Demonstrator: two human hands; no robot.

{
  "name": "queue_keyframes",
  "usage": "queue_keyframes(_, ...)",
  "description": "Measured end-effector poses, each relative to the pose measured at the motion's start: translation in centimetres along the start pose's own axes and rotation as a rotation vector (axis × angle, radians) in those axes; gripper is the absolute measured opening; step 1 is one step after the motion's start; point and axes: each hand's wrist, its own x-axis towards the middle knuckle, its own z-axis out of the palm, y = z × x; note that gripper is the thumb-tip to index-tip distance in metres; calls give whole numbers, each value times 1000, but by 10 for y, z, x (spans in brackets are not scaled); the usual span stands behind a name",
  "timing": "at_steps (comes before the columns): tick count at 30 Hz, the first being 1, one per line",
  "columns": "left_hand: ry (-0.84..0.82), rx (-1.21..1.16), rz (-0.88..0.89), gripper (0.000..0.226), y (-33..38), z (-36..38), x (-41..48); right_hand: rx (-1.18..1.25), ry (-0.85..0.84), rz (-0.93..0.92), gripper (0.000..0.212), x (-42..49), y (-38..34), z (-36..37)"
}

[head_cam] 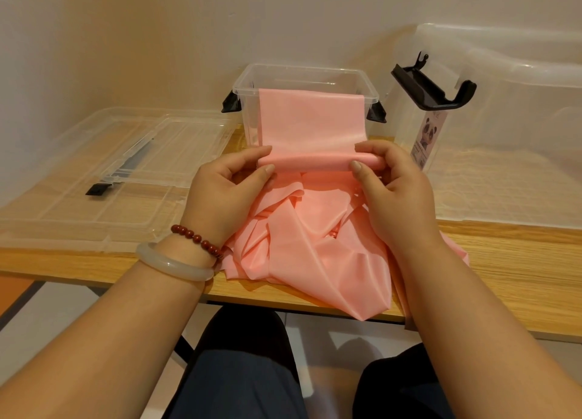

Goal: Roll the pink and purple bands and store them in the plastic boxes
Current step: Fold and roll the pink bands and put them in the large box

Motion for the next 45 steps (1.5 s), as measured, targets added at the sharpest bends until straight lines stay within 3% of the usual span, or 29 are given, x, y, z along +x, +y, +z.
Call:
queue_keyframes(11,15,44,-5,35,-1,0,2,21,-41,-25,40,-1,-1,2)
queue_keyframes(21,44,-68,-8,25,2,3,-1,79,23,27,18,-1,-1,1)
queue_keyframes(32,3,-53,-15,19,-2,1,3,122,14,46,20,0,-1,1)
queue_keyframes(45,-8,43,87,32,-4,-2,5,125,6,79,19,1,-1,-1)
